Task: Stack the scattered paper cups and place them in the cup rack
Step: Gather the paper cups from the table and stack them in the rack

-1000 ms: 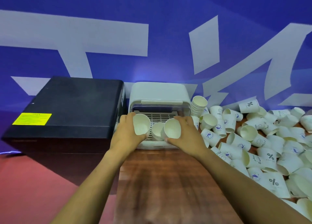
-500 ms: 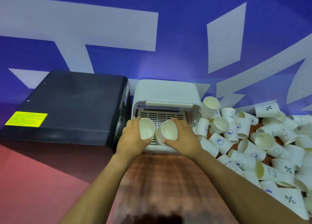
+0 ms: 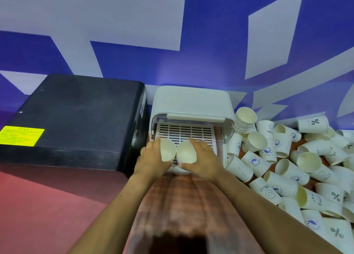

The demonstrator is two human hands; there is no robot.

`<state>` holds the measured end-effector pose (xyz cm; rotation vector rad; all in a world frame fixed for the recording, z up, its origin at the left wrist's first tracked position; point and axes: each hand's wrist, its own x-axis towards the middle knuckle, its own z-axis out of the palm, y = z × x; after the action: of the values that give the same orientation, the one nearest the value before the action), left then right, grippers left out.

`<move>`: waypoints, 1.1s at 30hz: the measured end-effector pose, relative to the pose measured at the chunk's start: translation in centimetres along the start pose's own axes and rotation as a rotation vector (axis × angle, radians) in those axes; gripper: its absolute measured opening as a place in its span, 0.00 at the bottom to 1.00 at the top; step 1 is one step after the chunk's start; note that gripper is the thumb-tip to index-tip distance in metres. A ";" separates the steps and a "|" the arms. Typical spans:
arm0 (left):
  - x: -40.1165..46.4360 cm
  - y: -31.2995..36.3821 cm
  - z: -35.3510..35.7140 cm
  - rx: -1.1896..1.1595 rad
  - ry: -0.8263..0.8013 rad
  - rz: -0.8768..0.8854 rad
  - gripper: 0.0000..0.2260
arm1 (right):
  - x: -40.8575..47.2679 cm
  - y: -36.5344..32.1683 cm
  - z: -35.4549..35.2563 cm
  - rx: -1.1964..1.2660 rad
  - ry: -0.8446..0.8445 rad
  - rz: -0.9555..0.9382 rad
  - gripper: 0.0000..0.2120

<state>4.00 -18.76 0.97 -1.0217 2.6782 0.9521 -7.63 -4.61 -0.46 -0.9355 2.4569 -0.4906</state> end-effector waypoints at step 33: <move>-3.6 15.3 12.1 0.478 -0.035 0.531 0.28 | -13.2 18.5 -5.7 -0.181 0.068 0.300 0.30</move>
<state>-4.26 -0.74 0.33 -0.2010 2.9785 0.3294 -11.71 18.44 -0.66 -0.6063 2.6767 -0.2024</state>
